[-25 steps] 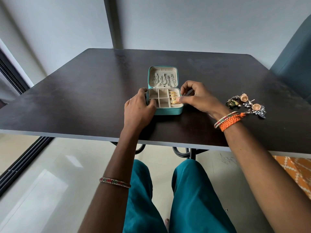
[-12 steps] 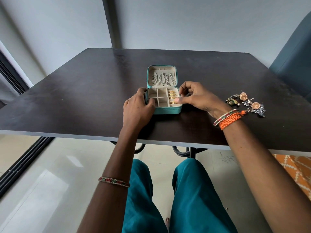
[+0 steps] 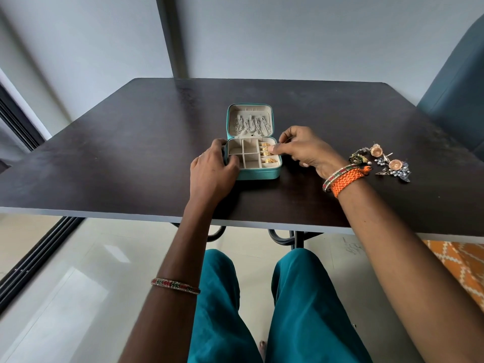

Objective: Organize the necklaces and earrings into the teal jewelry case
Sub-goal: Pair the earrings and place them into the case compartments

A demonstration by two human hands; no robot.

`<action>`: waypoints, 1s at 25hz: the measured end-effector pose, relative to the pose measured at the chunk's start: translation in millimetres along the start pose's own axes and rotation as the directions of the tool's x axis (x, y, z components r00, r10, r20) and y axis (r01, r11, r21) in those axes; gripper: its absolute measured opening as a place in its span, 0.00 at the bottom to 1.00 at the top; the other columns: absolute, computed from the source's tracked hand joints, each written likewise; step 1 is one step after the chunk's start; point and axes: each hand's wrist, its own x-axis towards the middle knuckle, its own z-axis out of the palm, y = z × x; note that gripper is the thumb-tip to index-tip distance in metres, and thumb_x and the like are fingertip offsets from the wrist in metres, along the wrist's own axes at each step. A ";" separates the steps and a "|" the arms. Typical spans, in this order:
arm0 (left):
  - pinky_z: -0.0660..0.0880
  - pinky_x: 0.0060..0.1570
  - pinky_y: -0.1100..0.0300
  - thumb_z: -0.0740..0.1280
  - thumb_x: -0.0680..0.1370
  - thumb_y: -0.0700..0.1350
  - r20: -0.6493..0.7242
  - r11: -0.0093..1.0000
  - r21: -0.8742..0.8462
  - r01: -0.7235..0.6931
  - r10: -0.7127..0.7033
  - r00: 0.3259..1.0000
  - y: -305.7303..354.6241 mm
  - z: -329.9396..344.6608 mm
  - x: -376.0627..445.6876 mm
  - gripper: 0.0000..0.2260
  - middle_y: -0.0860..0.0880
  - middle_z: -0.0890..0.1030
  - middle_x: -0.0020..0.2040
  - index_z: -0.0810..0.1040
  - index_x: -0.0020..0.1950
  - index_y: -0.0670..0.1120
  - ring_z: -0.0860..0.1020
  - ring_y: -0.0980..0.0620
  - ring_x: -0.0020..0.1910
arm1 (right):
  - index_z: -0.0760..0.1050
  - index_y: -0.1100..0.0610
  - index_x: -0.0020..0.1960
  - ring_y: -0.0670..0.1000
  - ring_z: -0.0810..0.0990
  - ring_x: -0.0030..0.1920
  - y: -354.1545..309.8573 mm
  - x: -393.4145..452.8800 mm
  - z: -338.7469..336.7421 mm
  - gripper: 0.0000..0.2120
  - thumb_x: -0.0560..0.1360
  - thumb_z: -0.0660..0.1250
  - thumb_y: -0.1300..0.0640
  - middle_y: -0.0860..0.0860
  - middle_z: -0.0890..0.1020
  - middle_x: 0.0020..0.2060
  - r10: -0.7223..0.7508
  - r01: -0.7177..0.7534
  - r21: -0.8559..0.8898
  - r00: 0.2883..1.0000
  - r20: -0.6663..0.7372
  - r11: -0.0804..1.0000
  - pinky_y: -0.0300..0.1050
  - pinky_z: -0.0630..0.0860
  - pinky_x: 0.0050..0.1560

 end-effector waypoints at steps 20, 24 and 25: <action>0.60 0.62 0.50 0.54 0.76 0.38 -0.113 0.998 0.060 -0.025 0.031 0.993 -4.3 8.0 -2.3 0.23 0.43 0.79 0.58 0.59 0.71 0.45 0.75 0.42 0.55 | 0.76 0.59 0.48 0.45 0.68 0.23 -10.0 4.8 0.4 0.21 0.73 0.65 0.40 0.51 0.78 0.33 0.155 -0.148 0.131 0.987 -0.041 0.980 0.35 0.63 0.20; 0.61 0.63 0.50 0.54 0.76 0.36 -0.150 0.999 0.043 0.033 -0.026 0.988 -4.3 6.7 -4.0 0.24 0.42 0.77 0.62 0.58 0.72 0.44 0.75 0.42 0.58 | 0.72 0.60 0.44 0.44 0.72 0.21 6.0 -15.1 -6.2 0.11 0.76 0.66 0.52 0.54 0.77 0.32 0.148 -0.127 0.287 0.988 -0.052 0.949 0.35 0.70 0.21; 0.62 0.63 0.49 0.55 0.75 0.36 -0.164 0.998 0.040 0.042 -0.035 0.986 -4.1 6.0 -4.2 0.24 0.42 0.77 0.63 0.59 0.72 0.44 0.74 0.41 0.59 | 0.71 0.60 0.44 0.45 0.73 0.22 10.3 -21.0 -7.8 0.08 0.76 0.66 0.56 0.55 0.77 0.32 0.146 -0.122 0.290 0.987 -0.063 0.949 0.35 0.71 0.21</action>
